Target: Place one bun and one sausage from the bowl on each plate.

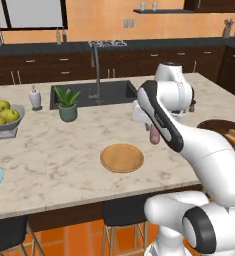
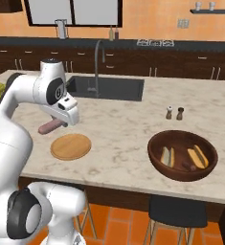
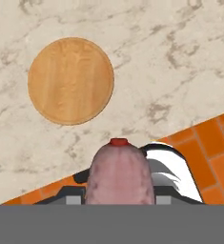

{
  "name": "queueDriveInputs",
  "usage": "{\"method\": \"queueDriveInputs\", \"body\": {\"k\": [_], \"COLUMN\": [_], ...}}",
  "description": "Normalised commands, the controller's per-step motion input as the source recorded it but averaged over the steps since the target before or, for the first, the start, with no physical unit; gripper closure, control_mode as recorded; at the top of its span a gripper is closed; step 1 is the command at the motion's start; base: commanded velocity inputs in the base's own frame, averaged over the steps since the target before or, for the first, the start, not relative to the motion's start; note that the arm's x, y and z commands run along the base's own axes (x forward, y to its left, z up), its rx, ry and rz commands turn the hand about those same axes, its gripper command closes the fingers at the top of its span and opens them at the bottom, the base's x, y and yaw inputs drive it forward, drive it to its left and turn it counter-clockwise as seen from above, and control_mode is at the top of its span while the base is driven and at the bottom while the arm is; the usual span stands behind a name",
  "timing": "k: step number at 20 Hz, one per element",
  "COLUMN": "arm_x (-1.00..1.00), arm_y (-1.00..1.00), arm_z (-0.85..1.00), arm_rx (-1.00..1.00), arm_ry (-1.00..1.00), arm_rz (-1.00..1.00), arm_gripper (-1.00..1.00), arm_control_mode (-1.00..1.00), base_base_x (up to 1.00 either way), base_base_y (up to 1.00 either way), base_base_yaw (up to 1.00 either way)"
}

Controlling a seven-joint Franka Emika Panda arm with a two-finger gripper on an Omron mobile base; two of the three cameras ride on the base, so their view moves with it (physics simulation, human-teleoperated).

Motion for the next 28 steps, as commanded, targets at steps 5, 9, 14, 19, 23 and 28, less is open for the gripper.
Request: {"method": "queueDriveInputs", "body": {"k": [5, 9, 14, 19, 23, 28], "arm_x": [0.17, 0.60, 0.74, 0.73, 0.79, 0.66], "arm_y": [0.02, 0.35, 0.65, 0.44, 0.01, -0.01], "arm_z": [-0.26, -1.00, -0.96, -0.69, -0.37, -0.35], "arm_rx": [-0.03, -0.13, -0.08, -0.04, -0.01, 0.00], "arm_ry": [0.00, 0.00, 0.00, 0.00, 0.00, 0.00], "arm_rz": [-0.04, -0.06, -0.06, -0.07, -0.11, -0.12], "arm_gripper": [1.00, 1.00, 1.00, 1.00, 1.00, 1.00], "arm_control_mode": [-1.00, -1.00, -1.00, -1.00, -1.00, -1.00], "base_base_x": [0.30, 0.00, 0.00, 0.00, 0.00, 0.00], "base_base_y": [0.19, 0.00, 0.00, 0.00, 0.00, 0.00], "base_base_yaw": [-0.05, 0.00, 0.00, 0.00, 0.00, 0.00]}}
